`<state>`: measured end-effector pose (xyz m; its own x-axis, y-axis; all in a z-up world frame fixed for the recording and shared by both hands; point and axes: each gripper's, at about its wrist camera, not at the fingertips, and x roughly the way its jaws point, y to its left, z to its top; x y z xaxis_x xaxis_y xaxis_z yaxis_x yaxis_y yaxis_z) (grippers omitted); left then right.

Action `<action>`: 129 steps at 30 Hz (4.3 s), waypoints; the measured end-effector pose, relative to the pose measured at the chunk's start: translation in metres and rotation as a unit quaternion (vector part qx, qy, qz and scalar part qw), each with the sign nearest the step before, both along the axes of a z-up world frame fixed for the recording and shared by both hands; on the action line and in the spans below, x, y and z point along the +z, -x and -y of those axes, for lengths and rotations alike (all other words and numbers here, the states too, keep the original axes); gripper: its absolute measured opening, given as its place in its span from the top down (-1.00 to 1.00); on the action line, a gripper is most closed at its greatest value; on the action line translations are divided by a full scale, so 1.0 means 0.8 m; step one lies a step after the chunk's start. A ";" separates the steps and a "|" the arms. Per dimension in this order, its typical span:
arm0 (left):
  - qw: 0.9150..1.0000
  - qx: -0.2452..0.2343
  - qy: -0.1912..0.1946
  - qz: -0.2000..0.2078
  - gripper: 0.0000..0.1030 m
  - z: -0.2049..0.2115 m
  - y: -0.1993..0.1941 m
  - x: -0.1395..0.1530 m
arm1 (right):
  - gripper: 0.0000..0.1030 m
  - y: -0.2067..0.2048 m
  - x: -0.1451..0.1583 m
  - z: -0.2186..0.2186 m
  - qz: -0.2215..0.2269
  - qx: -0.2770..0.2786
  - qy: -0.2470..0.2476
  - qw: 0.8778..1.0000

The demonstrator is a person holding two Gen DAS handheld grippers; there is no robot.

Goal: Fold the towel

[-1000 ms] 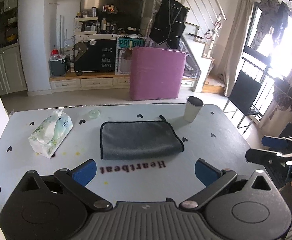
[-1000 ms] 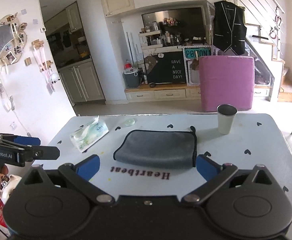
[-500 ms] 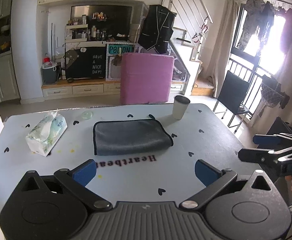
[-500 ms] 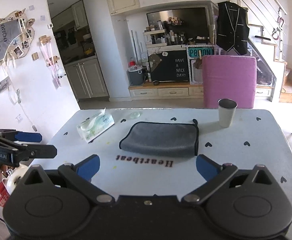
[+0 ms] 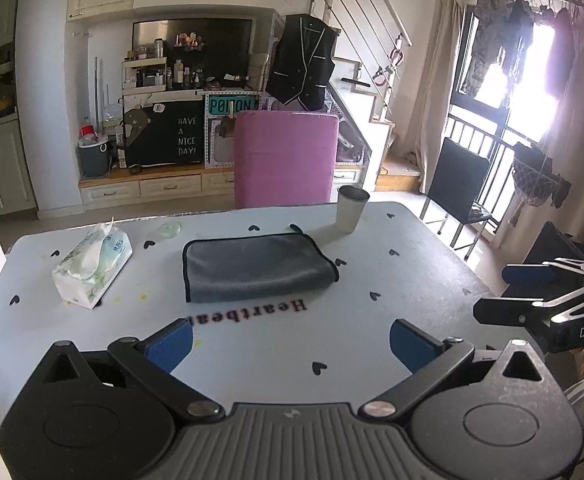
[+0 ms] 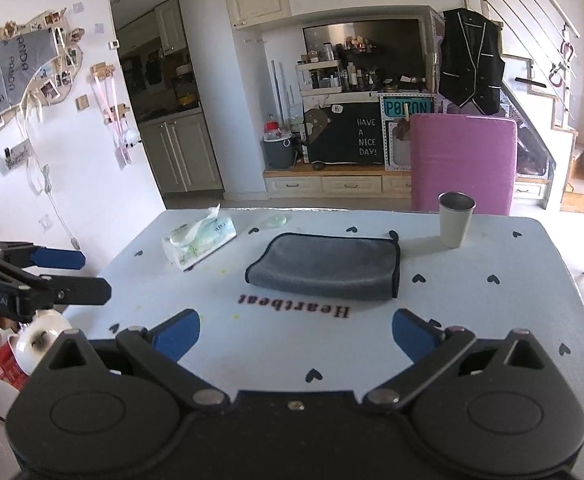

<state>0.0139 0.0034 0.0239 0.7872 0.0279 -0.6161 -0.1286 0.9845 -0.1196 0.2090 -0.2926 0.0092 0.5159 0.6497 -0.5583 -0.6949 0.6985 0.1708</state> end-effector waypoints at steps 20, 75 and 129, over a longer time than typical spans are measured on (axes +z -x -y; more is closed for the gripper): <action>0.999 -0.014 0.019 -0.035 -1.00 0.002 0.020 -0.027 | -0.99 0.020 -0.013 0.011 0.002 0.007 0.011 1.000; 0.999 -0.014 0.020 -0.042 -1.00 0.007 0.025 -0.036 | -0.99 0.028 -0.023 0.018 -0.008 0.016 0.005 1.000; 0.999 -0.012 0.021 -0.041 -1.00 0.006 0.027 -0.036 | -0.99 0.033 -0.022 0.013 -0.008 0.020 0.003 1.000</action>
